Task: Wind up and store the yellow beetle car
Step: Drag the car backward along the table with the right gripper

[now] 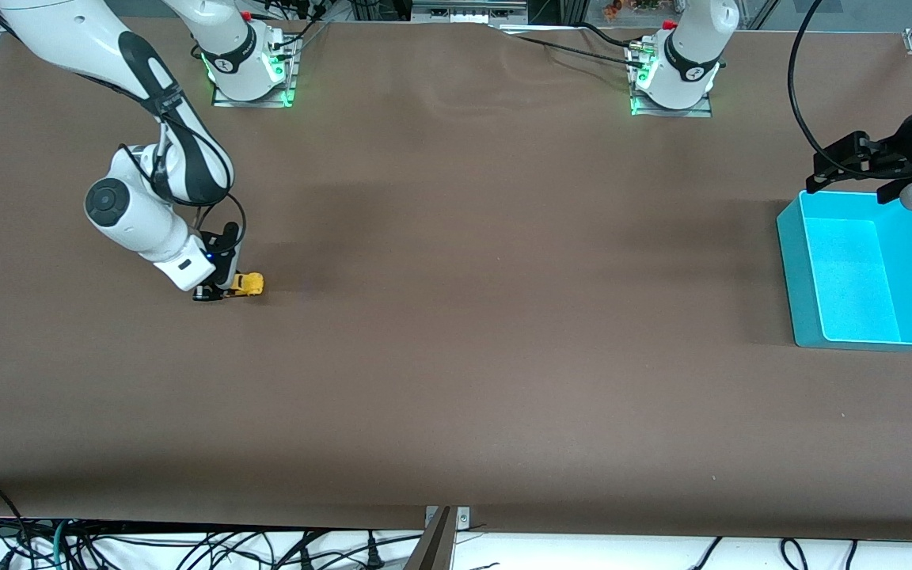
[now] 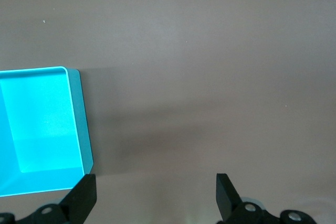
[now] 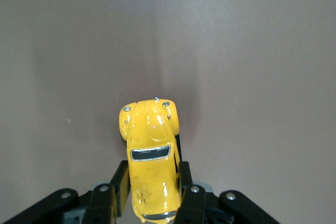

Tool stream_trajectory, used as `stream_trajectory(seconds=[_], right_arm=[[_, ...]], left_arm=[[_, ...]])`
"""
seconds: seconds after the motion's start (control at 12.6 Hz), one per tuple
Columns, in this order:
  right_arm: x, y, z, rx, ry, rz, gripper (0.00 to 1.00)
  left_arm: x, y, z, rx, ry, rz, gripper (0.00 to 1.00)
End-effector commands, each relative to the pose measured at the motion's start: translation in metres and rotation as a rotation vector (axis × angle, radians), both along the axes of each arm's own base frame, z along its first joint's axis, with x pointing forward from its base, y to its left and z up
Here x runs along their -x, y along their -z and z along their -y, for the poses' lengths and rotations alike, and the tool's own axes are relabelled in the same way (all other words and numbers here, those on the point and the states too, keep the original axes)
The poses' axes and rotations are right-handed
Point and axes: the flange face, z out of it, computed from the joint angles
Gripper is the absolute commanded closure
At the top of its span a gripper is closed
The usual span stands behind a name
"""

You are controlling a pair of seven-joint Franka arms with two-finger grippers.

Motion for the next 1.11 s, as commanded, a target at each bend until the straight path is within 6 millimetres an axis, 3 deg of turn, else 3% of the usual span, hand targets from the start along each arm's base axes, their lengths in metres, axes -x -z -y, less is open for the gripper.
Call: stream_trajectory(seconds=[0.0, 0.48, 0.72, 0.87, 1.03], right_arm=[[0.012, 0.020, 0.049, 0.006, 0.024, -0.032, 1.00], [0.030, 0.027, 0.157, 0.020, 0.023, -0.036, 1.00], [0.030, 0.026, 0.165, 0.017, 0.044, -0.038, 0.99], [0.024, 0.019, 0.158, 0.016, 0.057, -0.026, 0.75], [0.011, 0.010, 0.140, 0.005, 0.041, -0.006, 0.38]], left_arm=[[-0.002, -0.004, 0.001, -0.008, 0.023, 0.012, 0.00], [-0.003, -0.002, 0.000, -0.008, 0.021, 0.011, 0.00], [-0.003, -0.002, 0.001, -0.008, 0.023, 0.009, 0.00], [-0.004, -0.002, -0.003, -0.007, 0.017, 0.009, 0.00], [-0.007, 0.004, -0.003, 0.013, 0.013, 0.000, 0.00]])
